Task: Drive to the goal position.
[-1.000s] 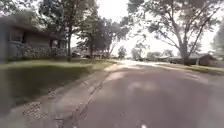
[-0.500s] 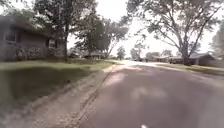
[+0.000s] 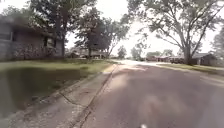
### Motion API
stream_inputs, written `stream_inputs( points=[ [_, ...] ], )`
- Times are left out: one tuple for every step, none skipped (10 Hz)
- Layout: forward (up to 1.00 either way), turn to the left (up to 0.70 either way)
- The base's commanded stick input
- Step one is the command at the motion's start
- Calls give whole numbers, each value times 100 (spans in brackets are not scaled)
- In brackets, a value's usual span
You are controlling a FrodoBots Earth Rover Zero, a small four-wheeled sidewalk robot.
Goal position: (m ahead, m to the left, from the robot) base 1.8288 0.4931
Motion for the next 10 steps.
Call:
stream_inputs(
  points=[
    [100, -15],
    [100, -18],
    [100, -20],
    [100, -22],
    [100, -24],
    [100, -27],
    [100, -29],
    [100, -31],
    [100, -33],
    [100, -36]
  ],
)
